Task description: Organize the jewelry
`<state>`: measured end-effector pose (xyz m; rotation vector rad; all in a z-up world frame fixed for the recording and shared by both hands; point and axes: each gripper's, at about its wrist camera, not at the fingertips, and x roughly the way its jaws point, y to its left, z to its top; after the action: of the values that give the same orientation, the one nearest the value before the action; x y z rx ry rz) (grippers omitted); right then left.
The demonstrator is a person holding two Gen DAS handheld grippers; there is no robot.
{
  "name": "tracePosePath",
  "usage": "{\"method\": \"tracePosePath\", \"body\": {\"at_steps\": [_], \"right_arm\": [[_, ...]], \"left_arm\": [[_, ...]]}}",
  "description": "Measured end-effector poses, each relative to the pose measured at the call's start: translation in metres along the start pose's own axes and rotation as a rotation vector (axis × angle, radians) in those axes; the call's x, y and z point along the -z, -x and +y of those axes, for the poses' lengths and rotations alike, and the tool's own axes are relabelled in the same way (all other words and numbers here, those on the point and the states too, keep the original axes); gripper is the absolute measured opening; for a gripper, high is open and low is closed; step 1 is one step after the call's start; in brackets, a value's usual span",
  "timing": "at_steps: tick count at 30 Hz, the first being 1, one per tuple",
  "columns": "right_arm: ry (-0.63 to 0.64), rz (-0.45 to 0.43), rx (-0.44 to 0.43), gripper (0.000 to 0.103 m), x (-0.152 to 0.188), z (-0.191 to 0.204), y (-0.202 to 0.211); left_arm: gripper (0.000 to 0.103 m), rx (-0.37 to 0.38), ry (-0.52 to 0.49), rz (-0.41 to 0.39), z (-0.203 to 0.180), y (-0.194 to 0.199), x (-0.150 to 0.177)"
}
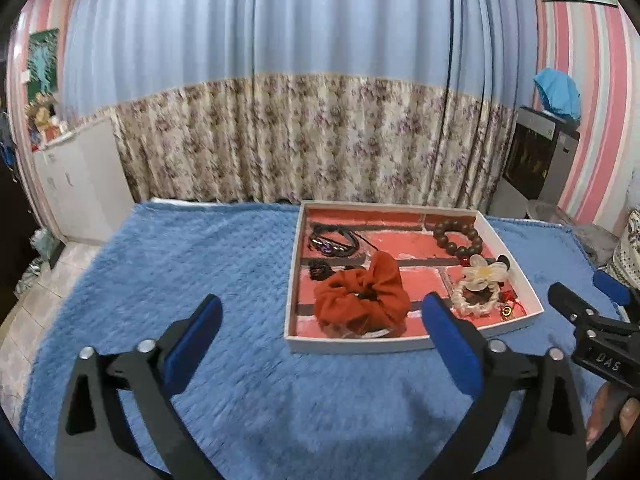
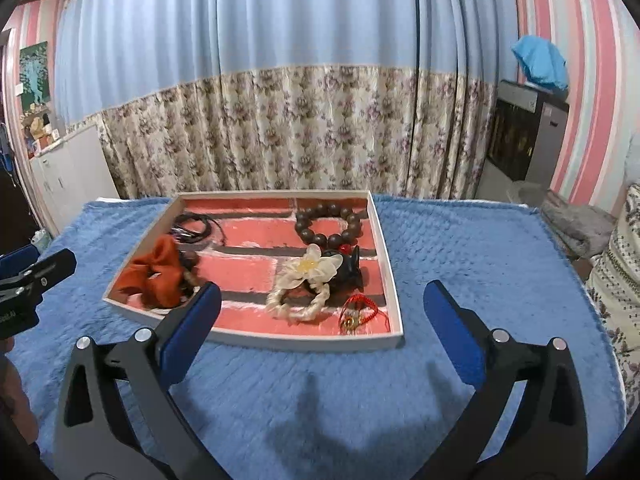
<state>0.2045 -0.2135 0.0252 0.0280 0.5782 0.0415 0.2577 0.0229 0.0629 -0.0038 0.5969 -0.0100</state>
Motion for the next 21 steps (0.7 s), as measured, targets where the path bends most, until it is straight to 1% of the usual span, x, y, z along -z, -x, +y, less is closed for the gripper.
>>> {"method": "tracePosePath", "body": {"at_steps": [4, 7, 8, 10, 12, 14, 16, 21], "right_arm": [[-0.005, -0.031, 0.002, 0.099, 0.015, 0.007, 0.041], [0.007, -0.073, 0.019, 0.099, 0.033, 0.014, 0.071], [0.011, -0.084, 0.026, 0.099, 0.04, 0.015, 0.079], [0.016, -0.113, 0.034, 0.099, 0.058, 0.018, 0.098], [0.025, -0.14, 0.051, 0.099, 0.074, 0.02, 0.111], [0.029, -0.146, 0.078, 0.099, 0.09, 0.023, 0.121], [0.025, -0.138, 0.087, 0.099, 0.1, 0.022, 0.123], [0.011, -0.14, 0.094, 0.099, 0.121, 0.018, 0.121]], "left_arm": [[0.099, -0.003, -0.031, -0.043, -0.003, 0.038, 0.019], [0.099, -0.007, -0.028, -0.081, -0.004, 0.067, 0.044], [0.099, -0.001, -0.023, -0.085, -0.003, 0.072, 0.048], [0.099, 0.036, -0.004, -0.08, -0.002, 0.085, 0.066], [0.099, 0.052, 0.006, -0.073, -0.001, 0.093, 0.083], [0.099, 0.037, 0.012, -0.084, 0.001, 0.101, 0.098], [0.099, 0.015, 0.016, -0.1, 0.001, 0.109, 0.106], [0.099, 0.021, 0.03, -0.158, 0.005, 0.122, 0.126]]}}
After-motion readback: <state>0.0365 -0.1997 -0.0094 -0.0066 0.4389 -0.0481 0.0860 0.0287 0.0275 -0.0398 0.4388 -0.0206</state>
